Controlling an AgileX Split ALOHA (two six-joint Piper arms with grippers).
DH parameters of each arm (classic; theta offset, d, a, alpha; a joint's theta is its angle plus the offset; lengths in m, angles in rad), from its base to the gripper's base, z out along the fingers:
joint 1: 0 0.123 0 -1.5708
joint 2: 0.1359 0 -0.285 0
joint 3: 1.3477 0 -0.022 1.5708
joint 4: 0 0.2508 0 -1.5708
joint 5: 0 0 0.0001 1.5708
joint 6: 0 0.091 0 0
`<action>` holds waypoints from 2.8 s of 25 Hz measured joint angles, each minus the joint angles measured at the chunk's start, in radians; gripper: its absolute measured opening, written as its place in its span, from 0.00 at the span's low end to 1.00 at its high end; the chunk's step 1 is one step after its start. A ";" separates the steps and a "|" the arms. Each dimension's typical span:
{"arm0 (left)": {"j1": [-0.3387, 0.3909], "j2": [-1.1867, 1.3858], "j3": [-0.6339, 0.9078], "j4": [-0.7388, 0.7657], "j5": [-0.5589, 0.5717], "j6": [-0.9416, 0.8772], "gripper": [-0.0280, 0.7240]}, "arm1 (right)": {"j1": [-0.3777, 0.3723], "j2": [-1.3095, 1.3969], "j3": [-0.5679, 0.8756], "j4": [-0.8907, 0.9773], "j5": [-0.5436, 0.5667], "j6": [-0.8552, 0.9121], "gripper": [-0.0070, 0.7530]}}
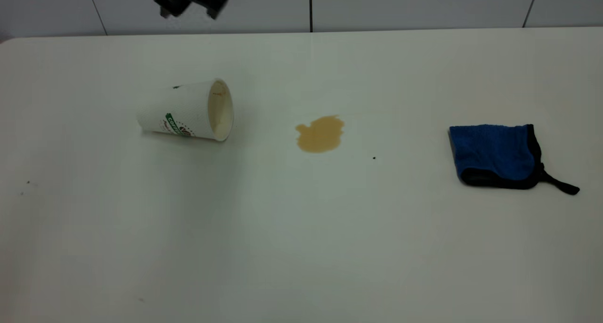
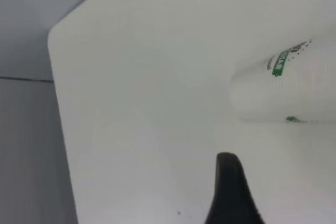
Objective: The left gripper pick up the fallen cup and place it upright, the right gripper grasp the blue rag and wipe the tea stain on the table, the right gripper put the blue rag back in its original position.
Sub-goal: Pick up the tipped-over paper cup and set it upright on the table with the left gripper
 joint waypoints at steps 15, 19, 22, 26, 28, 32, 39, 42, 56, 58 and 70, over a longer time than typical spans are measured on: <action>-0.004 0.430 -0.342 0.038 0.058 -0.056 0.82 | 0.000 0.000 0.000 0.000 0.000 0.000 0.79; -0.004 0.506 -0.416 0.042 0.106 -0.070 0.82 | 0.000 0.000 0.000 0.000 0.000 0.000 0.79; -0.004 0.556 -0.459 0.046 0.143 -0.098 0.82 | 0.000 0.000 0.000 0.000 0.000 0.000 0.79; -0.001 0.598 -0.485 0.051 0.171 -0.108 0.82 | 0.000 0.000 0.000 0.000 0.000 0.000 0.79; 0.008 0.608 -0.486 0.051 0.181 -0.121 0.82 | 0.000 0.000 0.000 0.000 0.000 0.000 0.79; 0.033 0.612 -0.486 0.057 0.202 -0.186 0.81 | 0.000 0.000 0.000 0.000 0.000 0.000 0.79; 0.052 0.616 -0.486 0.060 0.202 -0.239 0.62 | 0.000 0.000 0.000 0.000 0.000 0.000 0.79; 0.060 0.621 -0.486 0.061 0.200 -0.244 0.43 | 0.000 0.000 0.000 0.000 0.000 0.000 0.79; 0.121 0.542 -0.846 -0.140 0.295 -0.024 0.05 | 0.000 0.000 0.000 0.000 0.000 0.000 0.79; 0.151 0.527 -0.925 -0.260 0.307 0.060 0.05 | 0.000 0.000 0.000 0.000 0.000 0.000 0.79; 0.401 0.525 -1.044 -0.861 0.284 0.468 0.05 | 0.000 0.000 0.000 0.000 0.000 0.000 0.79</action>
